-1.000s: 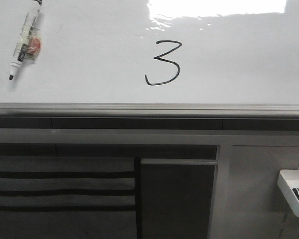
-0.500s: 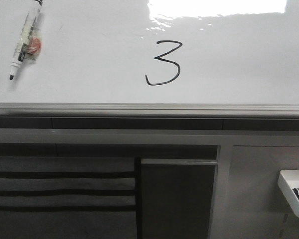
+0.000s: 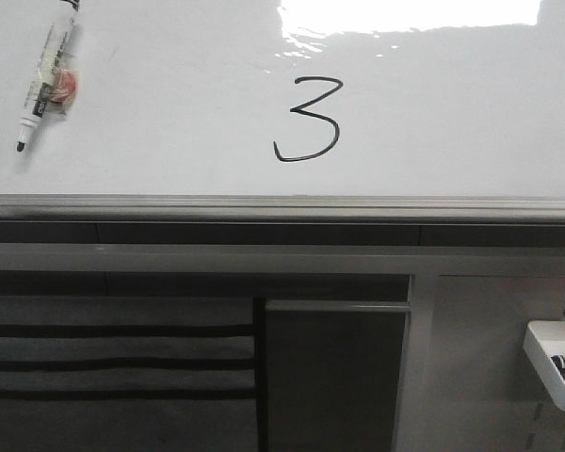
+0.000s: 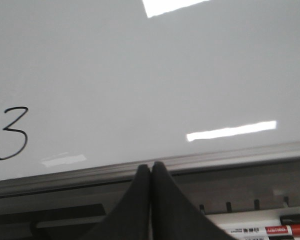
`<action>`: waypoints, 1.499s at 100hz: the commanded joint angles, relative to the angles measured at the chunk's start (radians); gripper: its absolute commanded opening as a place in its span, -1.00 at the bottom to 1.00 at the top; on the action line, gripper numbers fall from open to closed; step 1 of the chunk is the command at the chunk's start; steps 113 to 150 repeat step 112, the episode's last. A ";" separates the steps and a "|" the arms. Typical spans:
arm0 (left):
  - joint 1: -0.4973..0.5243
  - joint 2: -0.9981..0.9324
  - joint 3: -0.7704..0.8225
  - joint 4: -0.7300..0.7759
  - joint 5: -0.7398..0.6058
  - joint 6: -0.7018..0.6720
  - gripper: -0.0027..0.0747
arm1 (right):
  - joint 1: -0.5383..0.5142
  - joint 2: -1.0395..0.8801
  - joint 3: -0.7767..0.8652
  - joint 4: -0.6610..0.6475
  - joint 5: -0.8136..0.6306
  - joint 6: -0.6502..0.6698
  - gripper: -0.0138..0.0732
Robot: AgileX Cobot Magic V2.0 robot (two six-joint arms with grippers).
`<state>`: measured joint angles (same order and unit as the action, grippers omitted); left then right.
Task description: Write number 3 on whiteboard
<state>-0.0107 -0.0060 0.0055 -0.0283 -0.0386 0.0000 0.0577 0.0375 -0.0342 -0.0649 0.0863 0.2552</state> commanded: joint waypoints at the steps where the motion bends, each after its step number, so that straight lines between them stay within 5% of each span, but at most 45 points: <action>1: -0.006 -0.032 0.004 0.001 -0.073 -0.006 -0.98 | -0.040 -0.040 0.046 0.018 -0.132 -0.002 -0.85; 150: -0.006 -0.030 0.004 0.001 -0.073 -0.006 -0.98 | -0.058 -0.067 0.071 -0.020 -0.120 -0.056 -0.85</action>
